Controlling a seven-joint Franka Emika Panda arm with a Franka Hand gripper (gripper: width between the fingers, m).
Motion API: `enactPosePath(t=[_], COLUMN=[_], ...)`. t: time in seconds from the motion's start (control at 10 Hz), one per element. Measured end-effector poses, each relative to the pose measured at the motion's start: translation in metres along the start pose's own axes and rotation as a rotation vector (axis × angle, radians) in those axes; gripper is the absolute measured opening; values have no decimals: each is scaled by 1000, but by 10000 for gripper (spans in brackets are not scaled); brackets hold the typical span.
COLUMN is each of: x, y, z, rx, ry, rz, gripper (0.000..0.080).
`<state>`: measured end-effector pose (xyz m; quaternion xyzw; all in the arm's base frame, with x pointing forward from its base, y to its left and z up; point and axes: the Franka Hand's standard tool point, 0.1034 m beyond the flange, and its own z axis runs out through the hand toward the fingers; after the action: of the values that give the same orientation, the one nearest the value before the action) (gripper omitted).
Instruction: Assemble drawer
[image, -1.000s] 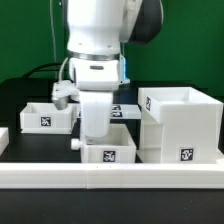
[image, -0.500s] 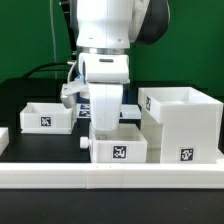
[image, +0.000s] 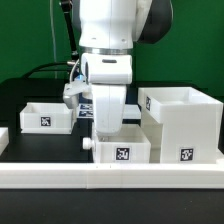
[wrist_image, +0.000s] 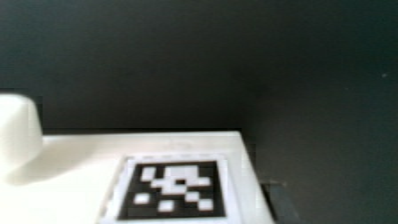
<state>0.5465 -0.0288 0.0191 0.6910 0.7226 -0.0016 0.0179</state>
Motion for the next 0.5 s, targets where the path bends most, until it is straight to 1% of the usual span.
enactPosePath(t=[0.1, 0.2, 0.5], x=[1, 4, 14], y=[0, 1, -2], z=[3, 5, 7], rx=[9, 11, 10], ry=[1, 3, 10], rz=[-2, 3, 2], gripper=[42, 42, 42])
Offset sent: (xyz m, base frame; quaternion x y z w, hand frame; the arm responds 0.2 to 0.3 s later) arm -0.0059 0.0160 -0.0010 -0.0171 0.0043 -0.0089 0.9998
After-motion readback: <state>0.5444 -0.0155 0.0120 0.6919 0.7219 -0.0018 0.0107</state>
